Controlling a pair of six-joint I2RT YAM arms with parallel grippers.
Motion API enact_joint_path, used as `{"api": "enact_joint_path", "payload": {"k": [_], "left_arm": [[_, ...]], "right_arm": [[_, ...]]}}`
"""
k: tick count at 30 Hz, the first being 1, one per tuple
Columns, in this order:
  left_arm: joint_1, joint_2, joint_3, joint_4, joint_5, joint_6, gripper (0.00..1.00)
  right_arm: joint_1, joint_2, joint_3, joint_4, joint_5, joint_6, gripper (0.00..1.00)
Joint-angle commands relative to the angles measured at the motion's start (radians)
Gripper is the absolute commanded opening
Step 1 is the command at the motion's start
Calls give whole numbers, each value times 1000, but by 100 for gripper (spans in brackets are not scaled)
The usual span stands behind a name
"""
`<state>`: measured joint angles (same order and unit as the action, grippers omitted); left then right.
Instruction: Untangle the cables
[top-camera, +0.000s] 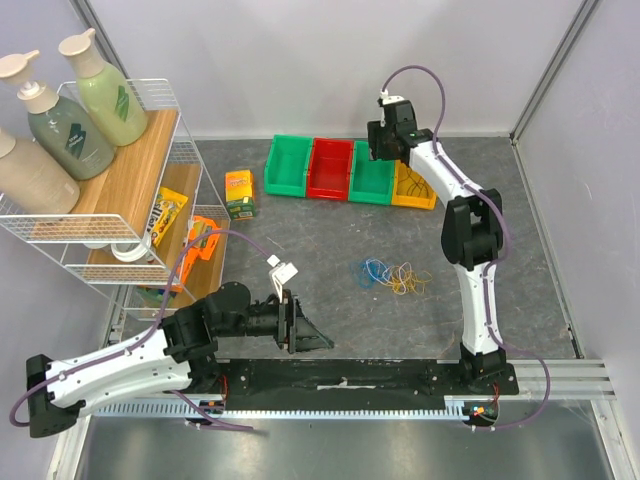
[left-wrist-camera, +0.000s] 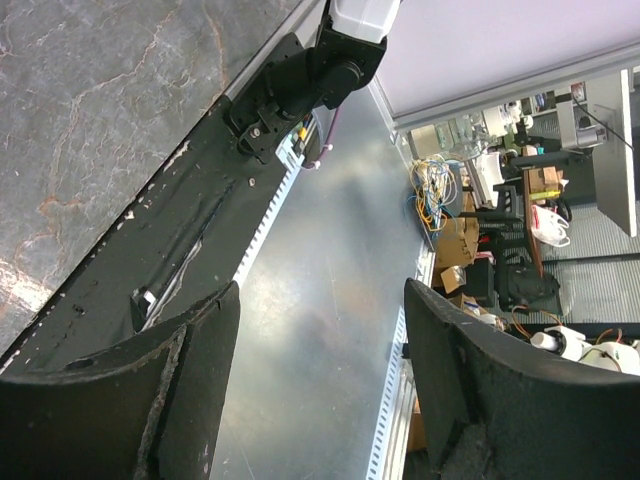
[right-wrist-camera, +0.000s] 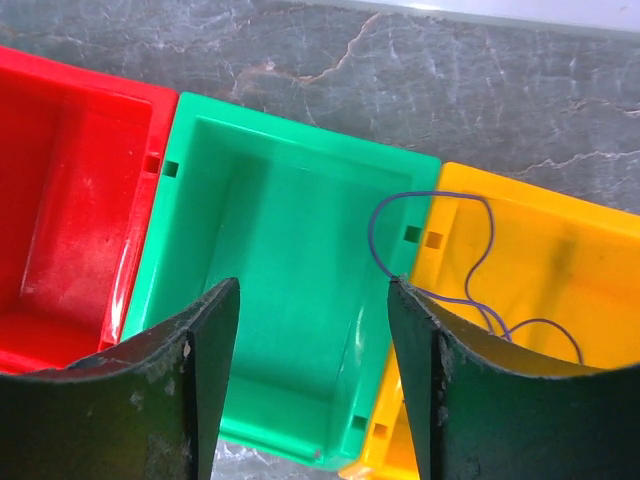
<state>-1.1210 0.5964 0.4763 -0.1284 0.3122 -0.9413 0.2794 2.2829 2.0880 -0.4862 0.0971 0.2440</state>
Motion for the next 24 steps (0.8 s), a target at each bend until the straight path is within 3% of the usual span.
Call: {"api": "enact_joint_path", "payload": {"k": [1, 12, 18, 22, 24], "left_arm": [[-13, 9, 30, 35, -30, -22, 73], [-23, 69, 30, 67, -25, -14, 73], [-26, 92, 35, 70, -24, -10, 73], [-30, 91, 39, 70, -24, -11, 72], [-31, 83, 36, 70, -33, -11, 73]], "right_arm": [[-5, 47, 63, 27, 101, -6, 66], [1, 101, 72, 64, 151, -63, 40], [7, 47, 60, 64, 115, -38, 30], [9, -23, 27, 73, 112, -5, 31], [7, -46, 26, 72, 113, 3, 36]]}}
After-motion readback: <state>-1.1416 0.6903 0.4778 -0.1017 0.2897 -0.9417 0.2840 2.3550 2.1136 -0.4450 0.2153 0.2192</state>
